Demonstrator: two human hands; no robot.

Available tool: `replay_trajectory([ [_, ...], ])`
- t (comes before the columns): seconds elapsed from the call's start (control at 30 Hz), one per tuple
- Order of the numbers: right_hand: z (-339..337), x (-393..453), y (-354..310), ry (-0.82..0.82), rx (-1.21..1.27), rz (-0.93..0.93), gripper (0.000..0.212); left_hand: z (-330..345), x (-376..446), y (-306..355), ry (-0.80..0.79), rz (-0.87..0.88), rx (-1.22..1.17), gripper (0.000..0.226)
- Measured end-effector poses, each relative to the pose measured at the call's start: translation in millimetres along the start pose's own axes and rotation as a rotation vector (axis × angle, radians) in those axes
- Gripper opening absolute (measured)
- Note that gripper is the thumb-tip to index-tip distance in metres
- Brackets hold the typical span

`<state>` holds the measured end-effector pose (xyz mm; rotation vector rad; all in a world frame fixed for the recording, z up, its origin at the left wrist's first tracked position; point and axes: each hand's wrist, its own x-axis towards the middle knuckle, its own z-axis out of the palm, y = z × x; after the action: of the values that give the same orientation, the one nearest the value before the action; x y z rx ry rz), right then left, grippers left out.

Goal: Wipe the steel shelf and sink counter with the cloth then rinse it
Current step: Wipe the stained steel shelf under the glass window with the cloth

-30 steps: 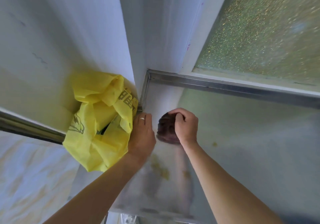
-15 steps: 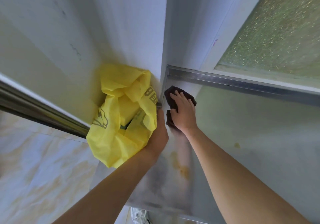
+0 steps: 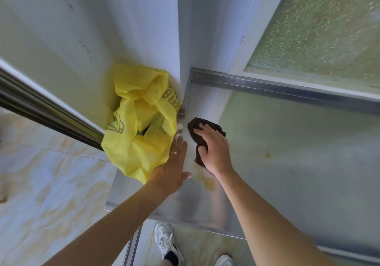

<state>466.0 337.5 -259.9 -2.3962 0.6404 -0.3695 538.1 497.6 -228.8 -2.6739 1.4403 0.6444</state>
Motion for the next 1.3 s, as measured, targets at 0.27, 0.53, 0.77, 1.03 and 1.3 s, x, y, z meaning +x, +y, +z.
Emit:
replay_trajectory([
  [0.27, -15.8, -46.6, 5.0, 0.063, 0.012, -0.013, 0.049, -0.9, -1.7, 19.0, -0.011, -0.112, 0.065, 0.106],
  [0.53, -47.6, -66.2, 7.2, 0.112, 0.108, 0.066, 0.039, 4.4, -7.4, 56.8, 0.104, -0.207, -0.094, 0.049],
  [0.77, -95.7, -85.1, 74.0, 0.474, -0.156, 0.248, 0.053, 16.3, -2.0, 66.3, 0.159, -0.288, -0.173, 0.054],
  [1.03, -84.3, -83.5, 86.0, 0.111, -0.311, 0.398, 0.068, 19.4, -2.0, 66.3, 0.185, -0.288, -0.188, 0.053],
  [1.3, -28.6, -61.3, 23.7, -0.104, -0.246, 0.08, 0.066, 18.2, -8.9, 45.4, 0.18, -0.182, -0.2, 0.048],
])
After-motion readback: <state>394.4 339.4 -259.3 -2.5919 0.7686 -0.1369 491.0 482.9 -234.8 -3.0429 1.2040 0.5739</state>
